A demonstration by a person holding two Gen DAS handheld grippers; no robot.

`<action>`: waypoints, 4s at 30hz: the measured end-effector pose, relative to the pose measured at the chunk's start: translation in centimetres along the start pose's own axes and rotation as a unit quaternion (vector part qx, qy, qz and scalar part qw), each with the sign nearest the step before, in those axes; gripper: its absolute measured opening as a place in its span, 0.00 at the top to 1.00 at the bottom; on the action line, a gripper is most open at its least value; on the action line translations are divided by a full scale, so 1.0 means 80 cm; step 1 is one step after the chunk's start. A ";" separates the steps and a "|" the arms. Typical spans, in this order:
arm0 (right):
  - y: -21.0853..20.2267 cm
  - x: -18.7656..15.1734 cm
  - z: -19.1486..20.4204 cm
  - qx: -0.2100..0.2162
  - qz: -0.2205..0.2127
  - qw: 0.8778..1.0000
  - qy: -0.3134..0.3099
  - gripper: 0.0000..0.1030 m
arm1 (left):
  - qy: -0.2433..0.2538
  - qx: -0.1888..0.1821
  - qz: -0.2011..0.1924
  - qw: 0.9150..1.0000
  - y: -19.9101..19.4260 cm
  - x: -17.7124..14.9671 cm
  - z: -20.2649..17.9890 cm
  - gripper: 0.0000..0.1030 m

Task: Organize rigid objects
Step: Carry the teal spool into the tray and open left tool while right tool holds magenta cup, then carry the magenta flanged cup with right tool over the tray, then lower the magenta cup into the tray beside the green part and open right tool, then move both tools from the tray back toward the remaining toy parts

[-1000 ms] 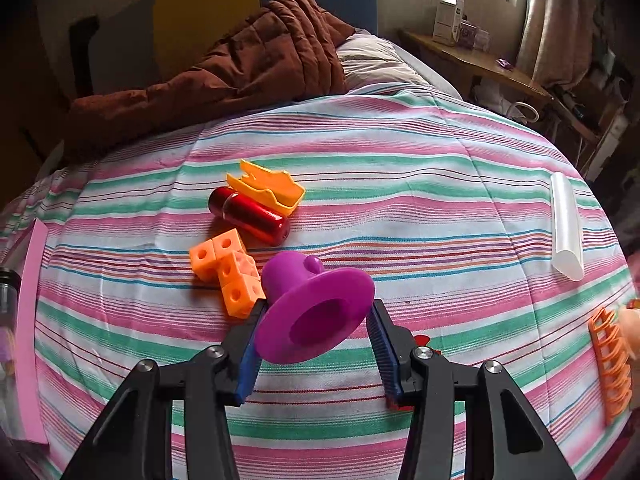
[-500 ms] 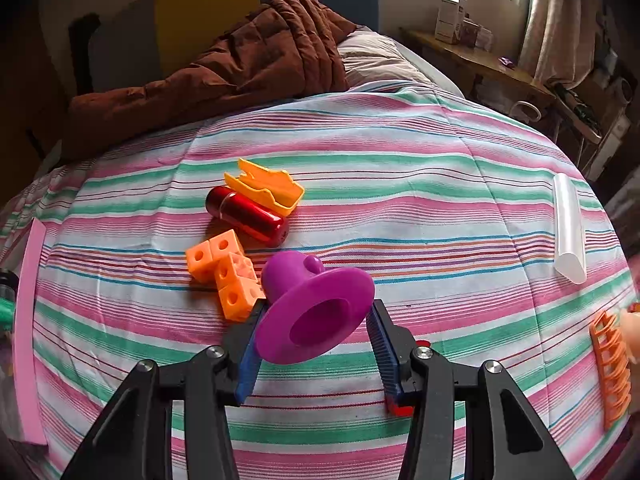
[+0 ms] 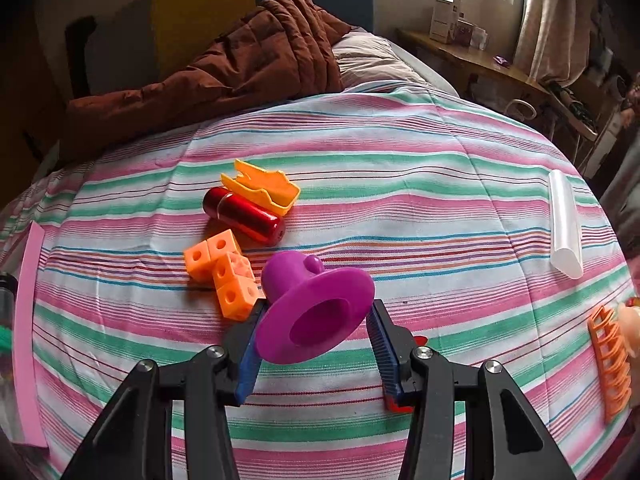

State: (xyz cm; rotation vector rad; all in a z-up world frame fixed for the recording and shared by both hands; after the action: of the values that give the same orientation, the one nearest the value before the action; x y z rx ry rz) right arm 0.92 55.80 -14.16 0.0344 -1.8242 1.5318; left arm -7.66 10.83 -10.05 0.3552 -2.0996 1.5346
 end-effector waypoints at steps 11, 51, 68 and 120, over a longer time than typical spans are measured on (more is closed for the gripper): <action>-0.025 0.009 0.008 -0.004 -0.045 0.999 -0.011 0.52 | 0.029 0.035 -0.022 0.999 -0.021 -0.029 0.007 0.66; -0.151 -0.142 0.479 0.348 0.008 0.891 -0.293 0.52 | -0.062 0.102 -0.055 0.991 -0.060 -0.025 0.149 0.66; -0.080 -0.158 0.552 0.297 0.054 0.901 -0.313 0.53 | -0.084 0.095 -0.056 0.990 -0.056 -0.030 0.166 0.66; -0.065 0.015 -0.020 -0.004 -0.114 0.990 0.080 0.22 | 0.054 0.052 -0.073 0.994 -0.076 -0.005 0.010 0.66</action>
State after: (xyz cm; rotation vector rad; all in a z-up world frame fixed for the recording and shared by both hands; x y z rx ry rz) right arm 3.25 56.20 -9.13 0.1108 -1.6388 1.3284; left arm -4.53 8.05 -5.60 0.4428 -1.8722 1.5450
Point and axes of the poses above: each gripper's, at about its wrist camera, not at the fingertips, and y roughly the way its jaws point, z to its left, x to its top, the point moved 6 cm from there along y, roughly the way its jaws point, and after that the axes turned 3 degrees about -y, right-handed, at the moved point
